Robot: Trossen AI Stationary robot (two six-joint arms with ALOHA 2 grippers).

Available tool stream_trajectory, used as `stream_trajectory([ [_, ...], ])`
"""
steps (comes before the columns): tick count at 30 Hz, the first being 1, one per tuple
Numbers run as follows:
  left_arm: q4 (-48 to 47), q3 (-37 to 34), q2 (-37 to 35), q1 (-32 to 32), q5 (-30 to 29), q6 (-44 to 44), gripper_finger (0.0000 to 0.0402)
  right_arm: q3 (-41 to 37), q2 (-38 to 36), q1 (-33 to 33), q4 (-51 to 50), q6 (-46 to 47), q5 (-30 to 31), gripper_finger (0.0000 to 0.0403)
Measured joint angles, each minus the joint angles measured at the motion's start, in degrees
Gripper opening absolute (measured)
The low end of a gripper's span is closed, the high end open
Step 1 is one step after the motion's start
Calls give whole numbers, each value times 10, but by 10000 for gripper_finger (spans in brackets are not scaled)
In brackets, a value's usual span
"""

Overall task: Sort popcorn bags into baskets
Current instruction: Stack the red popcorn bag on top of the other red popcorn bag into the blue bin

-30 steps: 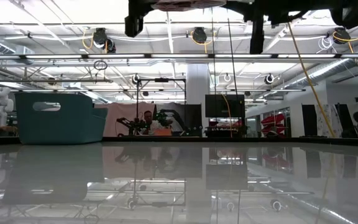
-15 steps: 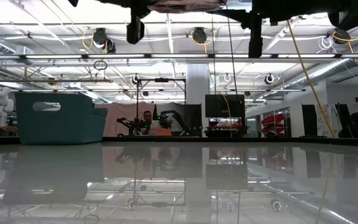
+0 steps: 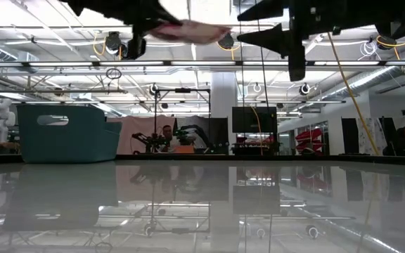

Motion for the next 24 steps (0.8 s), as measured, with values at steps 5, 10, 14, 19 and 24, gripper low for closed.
stream_trajectory([
  [5,-87,0,-56,56,-20,46,18,-17,0,-2,3,171,0,159],
  [10,-214,0,-111,102,-115,80,19,-42,0,-2,3,322,-1,159],
  [14,-299,0,-152,136,-159,95,20,-63,0,3,3,415,-2,159],
  [19,-362,0,-204,170,-191,109,20,-88,0,8,2,495,-2,160],
  [24,-413,0,-246,202,-223,108,20,-99,0,15,2,561,-2,160],
])
